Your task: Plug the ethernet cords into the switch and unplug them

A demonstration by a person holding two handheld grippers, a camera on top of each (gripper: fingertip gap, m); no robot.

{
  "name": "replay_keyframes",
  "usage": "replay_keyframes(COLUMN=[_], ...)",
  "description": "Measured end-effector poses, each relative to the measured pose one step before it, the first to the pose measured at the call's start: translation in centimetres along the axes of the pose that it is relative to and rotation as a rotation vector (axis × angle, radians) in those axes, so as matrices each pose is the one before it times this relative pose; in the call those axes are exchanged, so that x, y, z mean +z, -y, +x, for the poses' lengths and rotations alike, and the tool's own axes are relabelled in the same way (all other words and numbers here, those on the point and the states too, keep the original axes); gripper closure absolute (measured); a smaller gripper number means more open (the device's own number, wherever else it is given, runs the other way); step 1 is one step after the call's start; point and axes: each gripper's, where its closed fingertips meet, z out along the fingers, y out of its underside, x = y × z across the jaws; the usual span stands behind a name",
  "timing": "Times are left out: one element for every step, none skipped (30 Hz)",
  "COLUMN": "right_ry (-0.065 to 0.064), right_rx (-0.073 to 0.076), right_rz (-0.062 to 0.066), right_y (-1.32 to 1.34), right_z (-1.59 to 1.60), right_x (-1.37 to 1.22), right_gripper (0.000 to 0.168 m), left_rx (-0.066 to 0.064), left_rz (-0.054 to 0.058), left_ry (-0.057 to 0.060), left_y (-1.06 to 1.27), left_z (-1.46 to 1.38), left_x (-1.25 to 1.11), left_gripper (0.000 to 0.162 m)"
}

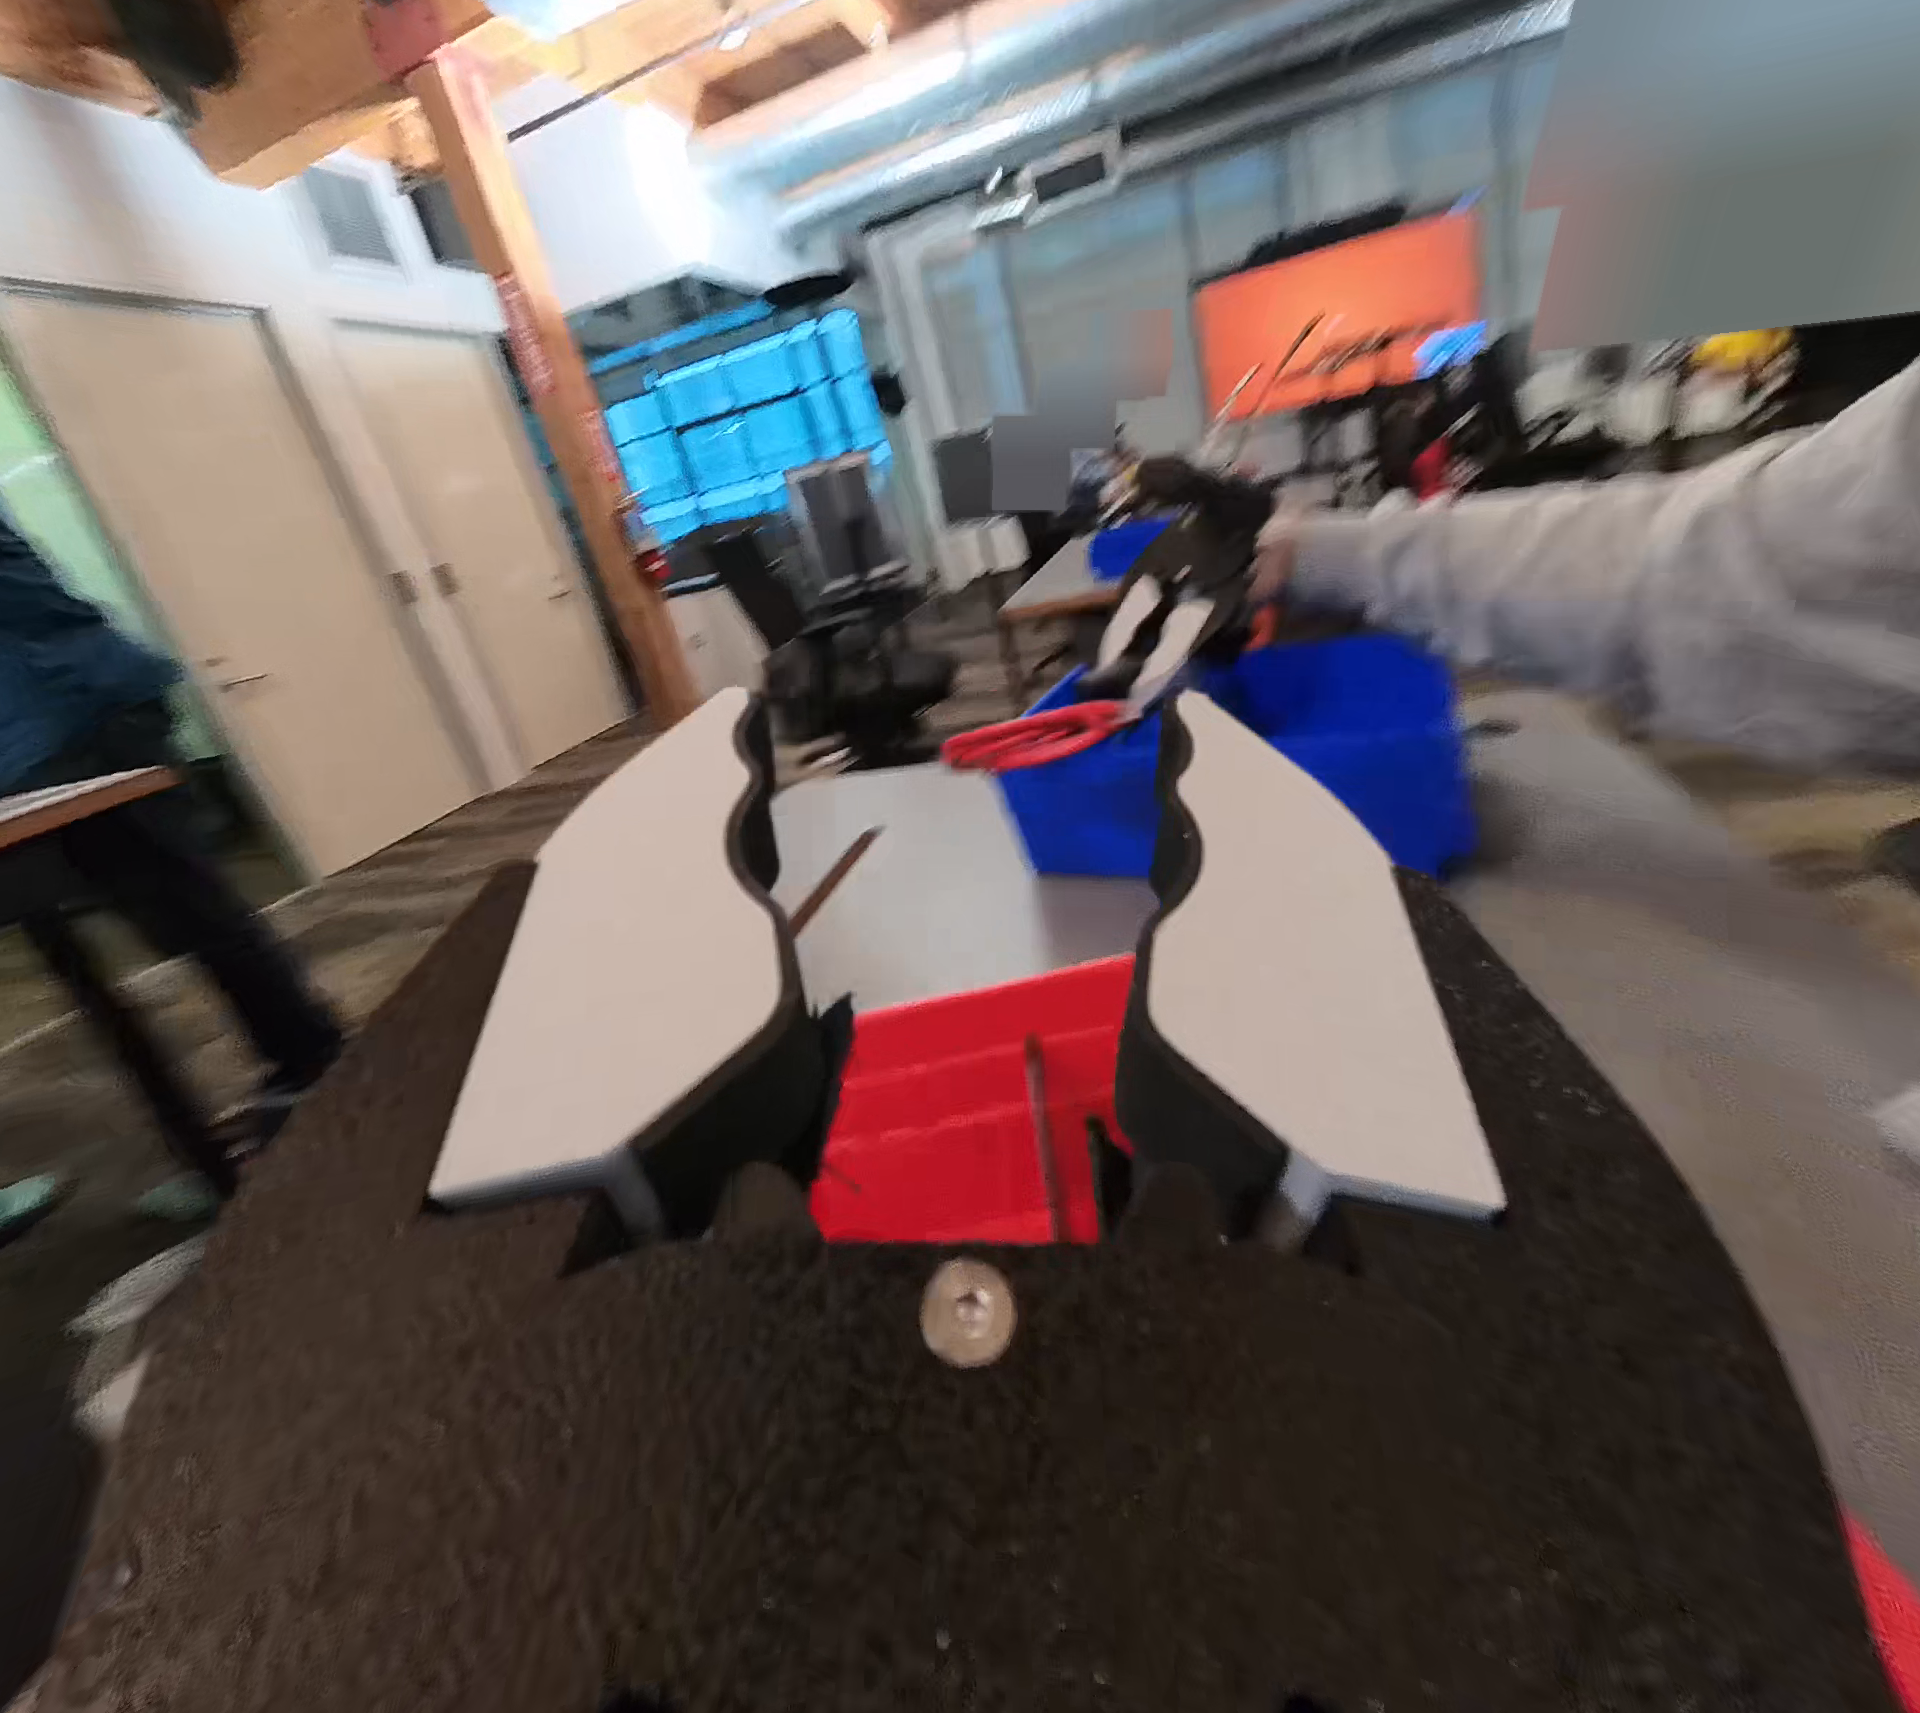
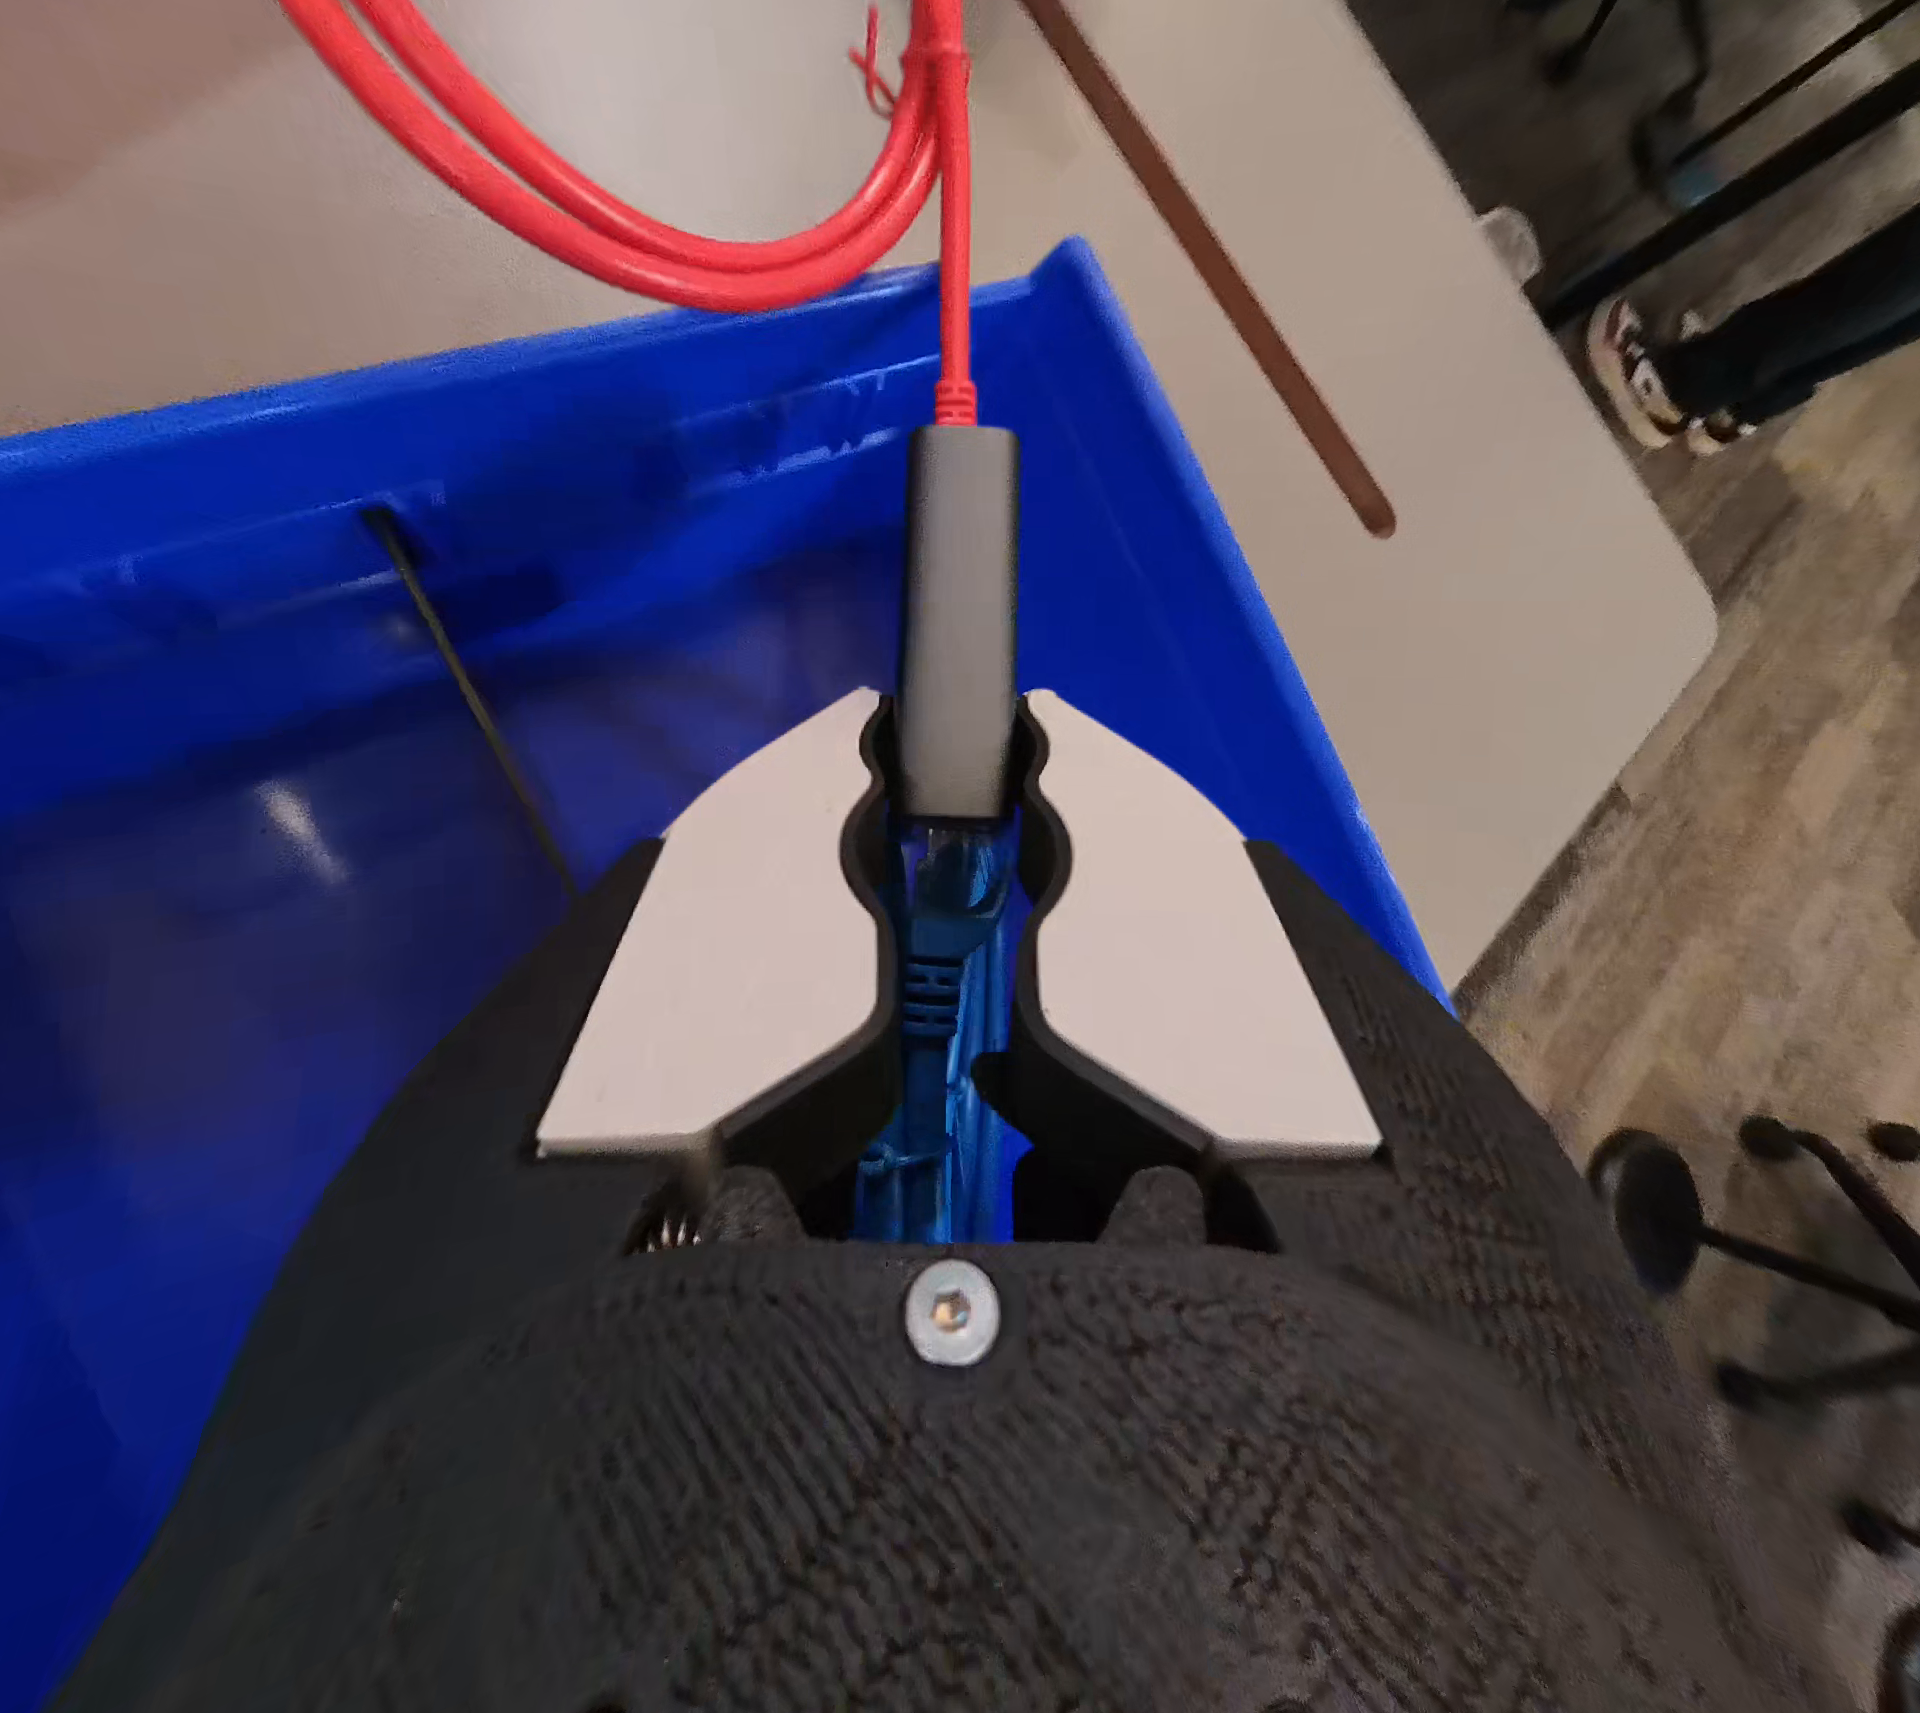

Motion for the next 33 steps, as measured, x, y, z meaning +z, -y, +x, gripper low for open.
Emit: replay_keyframes(right_ry=[0.0077,0.0096,0.0157,0.0252,0.0229,0.0175,0.0168,0.0246,0.0412,0.0216,0.0039,-0.0225,-0.0431,-0.0450,-0.0490,-0.0571,-0.0598,-0.0603,-0.0592,-0.0497,-0.0411,-0.0323,-0.0342,-0.0477,-0.0401,-0.0385,-0.0404,-0.0292,-0.0317,-0.0330,-0.0229,-0.0035,0.0226], right_rx=[-0.0043,0.0033,0.0167,0.0232,0.0241,0.0225,0.0298,0.0455,0.0467,0.0435,0.0313,0.0167,0.0043,-0.0012,0.0003,0.0006,-0.0029,-0.0083,-0.0149,-0.0168,-0.0121,-0.0038,0.0019,0.0033,0.0024,0.0087,0.0148,0.0205,0.0272,0.0263,0.0294,0.0289,0.0167], right_rz=[-0.0348,-0.0401,-0.0411,-0.0346,-0.0333,-0.0395,-0.0567,-0.0619,-0.0348,-0.0271,-0.0266,-0.0228,-0.0058,0.0061,0.0132,0.0171,0.0147,0.0093,0.0103,0.0124,0.0162,0.0188,0.0172,0.0218,0.0272,0.0243,0.0227,0.0272,0.0326,0.0453,0.0559,0.0602,0.0588], right_y=[0.007,-0.101,-0.167,-0.120,-0.133,-0.246,-0.580,-0.720,-0.274,-0.214,-0.253,-0.218,-0.059,0.067,0.153,0.192,0.141,0.058,0.057,0.079,0.128,0.152,0.147,0.197,0.253,0.228,0.242,0.366,0.559,0.831,1.105,1.270,1.308], right_z=[0.009,0.045,0.015,-0.141,-0.136,-0.121,-0.150,-0.258,-0.434,-0.196,-0.004,0.269,0.459,0.405,0.435,0.520,0.526,0.472,0.409,0.252,0.143,0.031,0.076,0.284,0.184,0.158,0.182,-0.008,-0.090,-0.221,-0.557,-1.045,-1.653], right_x=[0.089,0.038,0.034,0.035,0.062,0.082,0.189,0.350,0.297,0.188,0.068,-0.115,-0.304,-0.510,-0.703,-0.828,-0.878,-0.849,-0.820,-0.762,-0.704,-0.632,-0.568,-0.581,-0.596,-0.640,-0.702,-0.831,-1.017,-1.231,-1.422,-1.493,-1.435], right_gripper=[0.149,0.148,0.149,0.148,0.148,0.145,0.142,0.139,0.136,0.131,0.122,0.118,0.115,0.112,0.109,0.106,0.105,0.104,0.105,0.105,0.105,0.105,0.105,0.105,0.107,0.108,0.109,0.109,0.110,0.111,0.113,0.116,0.121], left_rx=[0.0585,0.0508,0.0455,0.0394,0.0371,0.0458,0.0462,0.0327,0.0173,0.0004,-0.0086,-0.0069,-0.0113,-0.0209,-0.0297,-0.0297,-0.0234,-0.0096,0.0006,0.0009,-0.0032,-0.0065,-0.0077,-0.0056,-0.0039,-0.0040,-0.0048,-0.0044,-0.0045,-0.0050,-0.0059,-0.0087,-0.0093], left_rz=[-0.0483,-0.0486,-0.0527,-0.0600,-0.0879,-0.1004,-0.0749,-0.0503,-0.0219,-0.0098,-0.0207,-0.0257,-0.0256,-0.0176,-0.0134,-0.0164,-0.0233,-0.0222,-0.0090,0.0020,0.0069,0.0077,0.0062,0.0057,0.0085,0.0071,0.0028,0.0010,0.0009,0.0004,-0.0011,-0.0031,-0.0038], left_ry=[0.0373,0.0412,0.0497,0.0616,0.0905,0.0995,0.0901,0.0766,0.0500,0.0237,0.0128,0.0001,-0.0076,-0.0052,-0.0032,-0.0148,-0.0110,0.0000,0.0046,0.0039,-0.0004,-0.0040,-0.0044,-0.0016,0.0008,-0.0018,-0.0043,-0.0058,-0.0044,-0.0021,-0.0035,-0.0019,-0.0020], left_y=[-0.475,-0.413,-0.443,-0.547,-0.927,-1.112,-0.924,-0.739,-0.438,-0.309,-0.412,-0.477,-0.483,-0.403,-0.335,-0.316,-0.346,-0.296,-0.096,0.056,0.136,0.151,0.100,0.083,0.088,0.078,0.013,-0.009,-0.022,-0.041,-0.075,-0.118,-0.147], left_z=[-0.276,-0.323,-0.484,-0.710,-1.197,-1.367,-1.218,-1.028,-0.678,-0.356,-0.258,-0.137,-0.071,-0.121,-0.198,-0.060,-0.074,-0.181,-0.185,-0.157,-0.099,-0.042,-0.040,-0.079,-0.091,-0.052,0.000,0.034,0.012,-0.028,-0.017,-0.066,-0.064], left_x=[0.152,0.142,0.114,0.083,0.037,0.001,0.038,0.012,0.035,0.045,0.074,0.089,0.083,0.050,0.016,-0.005,-0.038,-0.055,-0.075,-0.124,-0.121,-0.124,-0.105,-0.077,-0.075,-0.056,-0.036,-0.020,-0.009,0.002,0.006,-0.010,-0.011], left_gripper=[0.092,0.092,0.092,0.094,0.100,0.106,0.107,0.109,0.110,0.110,0.108,0.106,0.105,0.105,0.105,0.106,0.106,0.106,0.104,0.104,0.104,0.104,0.104,0.104,0.105,0.105,0.104,0.104,0.105,0.105,0.105,0.106,0.109])
